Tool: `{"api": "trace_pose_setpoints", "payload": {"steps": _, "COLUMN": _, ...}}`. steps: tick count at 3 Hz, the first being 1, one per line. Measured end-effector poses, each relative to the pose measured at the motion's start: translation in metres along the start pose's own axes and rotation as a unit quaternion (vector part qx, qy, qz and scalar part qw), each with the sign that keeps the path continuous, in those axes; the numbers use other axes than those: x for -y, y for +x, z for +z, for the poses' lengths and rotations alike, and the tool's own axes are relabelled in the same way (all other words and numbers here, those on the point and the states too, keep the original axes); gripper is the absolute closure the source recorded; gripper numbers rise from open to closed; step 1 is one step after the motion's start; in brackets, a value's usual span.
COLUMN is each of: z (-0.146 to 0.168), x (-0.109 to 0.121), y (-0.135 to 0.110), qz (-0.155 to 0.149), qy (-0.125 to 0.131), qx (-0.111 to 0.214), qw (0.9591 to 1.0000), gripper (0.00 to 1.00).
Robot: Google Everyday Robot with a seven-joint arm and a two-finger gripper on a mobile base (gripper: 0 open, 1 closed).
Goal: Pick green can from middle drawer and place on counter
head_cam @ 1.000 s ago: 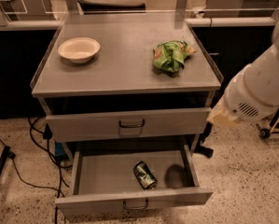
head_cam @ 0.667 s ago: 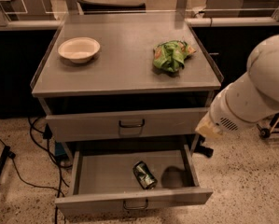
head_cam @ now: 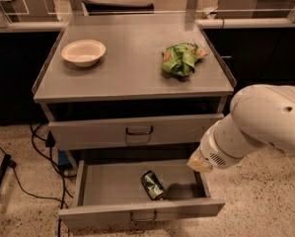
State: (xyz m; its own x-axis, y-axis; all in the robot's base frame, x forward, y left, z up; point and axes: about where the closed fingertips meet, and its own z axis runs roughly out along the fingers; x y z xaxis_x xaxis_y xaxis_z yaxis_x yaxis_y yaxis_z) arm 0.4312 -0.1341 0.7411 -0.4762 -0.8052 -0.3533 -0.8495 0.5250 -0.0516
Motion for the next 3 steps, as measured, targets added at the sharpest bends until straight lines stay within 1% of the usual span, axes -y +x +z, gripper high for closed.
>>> {"api": "trace_pose_setpoints", "payload": {"steps": 1, "z": 0.0, "x": 0.0, "y": 0.0, "qz": 0.0, "qy": 0.0, "qx": 0.0, "qw": 1.0, "gripper": 1.0}}
{"api": "trace_pose_setpoints", "payload": {"steps": 2, "z": 0.024, "x": -0.004, "y": 0.008, "qz": 0.008, "qy": 0.009, "qx": 0.009, "qw": 0.9999, "gripper": 1.0}}
{"api": "trace_pose_setpoints", "payload": {"steps": 3, "z": 0.074, "x": -0.015, "y": 0.024, "qz": 0.029, "qy": 0.011, "qx": 0.024, "qw": 0.9992, "gripper": 1.0}}
